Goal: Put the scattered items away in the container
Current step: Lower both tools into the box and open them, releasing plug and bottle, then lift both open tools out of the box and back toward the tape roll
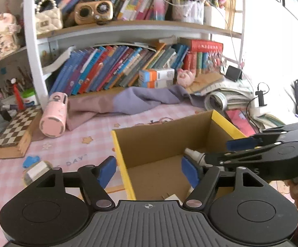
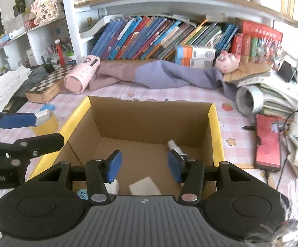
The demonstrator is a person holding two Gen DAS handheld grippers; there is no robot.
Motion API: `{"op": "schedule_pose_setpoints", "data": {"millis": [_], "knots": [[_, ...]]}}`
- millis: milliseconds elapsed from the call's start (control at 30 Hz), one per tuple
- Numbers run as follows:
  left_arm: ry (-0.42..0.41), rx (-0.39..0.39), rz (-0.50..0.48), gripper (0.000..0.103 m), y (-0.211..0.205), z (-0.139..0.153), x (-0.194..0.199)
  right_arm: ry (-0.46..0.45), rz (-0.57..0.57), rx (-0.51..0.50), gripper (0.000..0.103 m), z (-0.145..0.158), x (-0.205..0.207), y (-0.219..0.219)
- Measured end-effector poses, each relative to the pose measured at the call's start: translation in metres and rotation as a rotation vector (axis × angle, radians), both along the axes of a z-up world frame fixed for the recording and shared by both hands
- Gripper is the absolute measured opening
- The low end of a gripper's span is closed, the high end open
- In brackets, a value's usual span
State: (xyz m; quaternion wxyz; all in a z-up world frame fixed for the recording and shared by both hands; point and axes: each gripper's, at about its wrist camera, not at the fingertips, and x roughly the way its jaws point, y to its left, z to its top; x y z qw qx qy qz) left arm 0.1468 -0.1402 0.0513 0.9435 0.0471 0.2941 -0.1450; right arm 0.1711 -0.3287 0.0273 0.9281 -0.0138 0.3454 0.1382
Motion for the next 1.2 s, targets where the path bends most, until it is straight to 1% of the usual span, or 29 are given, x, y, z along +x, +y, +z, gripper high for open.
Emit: {"op": "schedule_pose_setpoints", "data": {"millis": [100,167,200,433,500,633,900,967,1100,1200], "knots": [[-0.008,-0.019,-0.014,0.073,0.011,-0.002,-0.01,-0.04,-0.02,-0.023,0.051,0.004,-0.019,0.007],[-0.015,-0.029,-0.023,0.077,0.018,-0.003,-0.018,-0.074,-0.039,-0.028,0.056,0.008,-0.033,0.013],[-0.016,-0.035,-0.031,0.077,0.021,-0.003,-0.022,-0.083,-0.05,-0.031,0.057,0.01,-0.039,0.015],[-0.054,-0.046,-0.099,0.079,0.049,0.0,-0.048,-0.109,-0.126,-0.043,0.058,0.013,-0.075,0.043],[-0.053,-0.053,-0.105,0.081,0.059,0.0,-0.056,-0.106,-0.141,-0.047,0.058,0.013,-0.085,0.053],[-0.044,-0.08,-0.11,0.082,0.083,-0.003,-0.072,-0.106,-0.159,-0.052,0.058,0.012,-0.11,0.076],[0.001,-0.044,-0.11,0.083,0.125,-0.018,-0.101,-0.055,-0.202,-0.051,0.058,-0.004,-0.148,0.117],[0.012,-0.019,-0.102,0.085,0.133,-0.023,-0.106,-0.042,-0.199,-0.05,0.061,-0.008,-0.155,0.128],[0.041,0.021,-0.082,0.085,0.148,-0.03,-0.116,0.007,-0.196,-0.043,0.062,-0.016,-0.164,0.146],[0.051,0.034,-0.056,0.085,0.16,-0.031,-0.121,0.032,-0.194,-0.032,0.063,-0.018,-0.167,0.157]]}}
